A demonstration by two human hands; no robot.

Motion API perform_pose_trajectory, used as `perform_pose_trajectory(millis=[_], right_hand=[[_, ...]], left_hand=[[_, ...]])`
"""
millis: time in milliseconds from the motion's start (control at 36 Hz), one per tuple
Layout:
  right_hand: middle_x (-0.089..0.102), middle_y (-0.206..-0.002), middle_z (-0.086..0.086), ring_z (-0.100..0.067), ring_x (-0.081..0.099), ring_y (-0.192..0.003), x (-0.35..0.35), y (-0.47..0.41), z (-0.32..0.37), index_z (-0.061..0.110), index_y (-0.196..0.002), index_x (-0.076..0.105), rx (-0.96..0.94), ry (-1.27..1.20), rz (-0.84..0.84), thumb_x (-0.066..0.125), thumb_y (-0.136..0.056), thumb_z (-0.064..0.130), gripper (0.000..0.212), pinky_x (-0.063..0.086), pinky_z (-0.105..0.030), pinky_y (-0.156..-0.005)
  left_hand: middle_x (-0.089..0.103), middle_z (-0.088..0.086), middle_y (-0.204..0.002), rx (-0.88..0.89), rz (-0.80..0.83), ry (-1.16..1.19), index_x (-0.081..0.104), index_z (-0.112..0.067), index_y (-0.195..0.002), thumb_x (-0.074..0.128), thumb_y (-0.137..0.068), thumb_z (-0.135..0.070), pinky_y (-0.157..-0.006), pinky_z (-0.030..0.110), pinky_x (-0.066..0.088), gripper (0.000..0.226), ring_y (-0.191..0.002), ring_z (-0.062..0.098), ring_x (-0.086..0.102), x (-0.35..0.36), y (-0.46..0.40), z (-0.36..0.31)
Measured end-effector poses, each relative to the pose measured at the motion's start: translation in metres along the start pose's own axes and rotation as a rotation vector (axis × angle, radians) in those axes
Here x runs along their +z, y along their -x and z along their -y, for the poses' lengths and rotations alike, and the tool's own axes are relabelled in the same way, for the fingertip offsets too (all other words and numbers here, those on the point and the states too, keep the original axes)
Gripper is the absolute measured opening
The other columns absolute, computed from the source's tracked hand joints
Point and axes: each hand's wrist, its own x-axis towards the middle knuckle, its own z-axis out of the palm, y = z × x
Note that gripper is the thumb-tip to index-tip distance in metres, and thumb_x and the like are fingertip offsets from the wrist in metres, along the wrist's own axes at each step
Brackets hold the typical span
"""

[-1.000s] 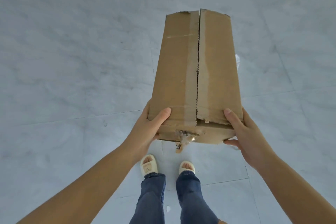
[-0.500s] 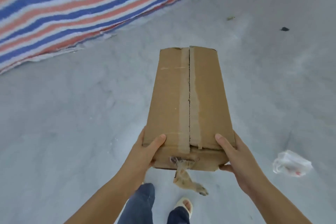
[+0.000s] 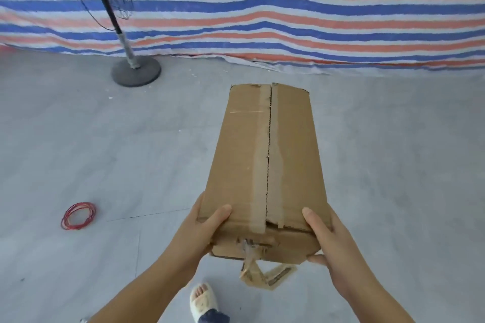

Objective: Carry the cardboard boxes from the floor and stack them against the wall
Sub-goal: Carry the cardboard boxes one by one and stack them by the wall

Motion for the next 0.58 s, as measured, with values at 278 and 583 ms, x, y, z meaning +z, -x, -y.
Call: perform_pose_trajectory(millis=[278,583], right_hand=[[0.065,-0.107,0.012,-0.006,0.064,-0.089,0.168,-0.069,0.073,0.036,-0.126,0.050,0.001,0.167,0.250,0.056,-0.092,0.039,0.035,0.052,-0.030,-0.061],[0.062,-0.105,0.014,-0.007,0.059,-0.090,0.280,-0.177,0.160,0.037,-0.123,0.049,-0.057,0.359,0.432,0.054,-0.092,0.042,0.032,0.053,-0.036,-0.065]], left_hand=[[0.072,-0.019,-0.091,0.032,-0.246,0.179,0.054,-0.038,-0.117,0.062,-0.088,-0.032,-0.077,0.034,0.057,0.030,-0.081,0.001,0.069,-0.140,-0.041,-0.055],[0.067,-0.013,-0.107,0.064,-0.465,0.369,0.053,-0.038,-0.118,0.063,-0.088,-0.033,-0.075,0.032,0.057,0.032,-0.091,0.005,0.064,-0.196,-0.118,-0.122]])
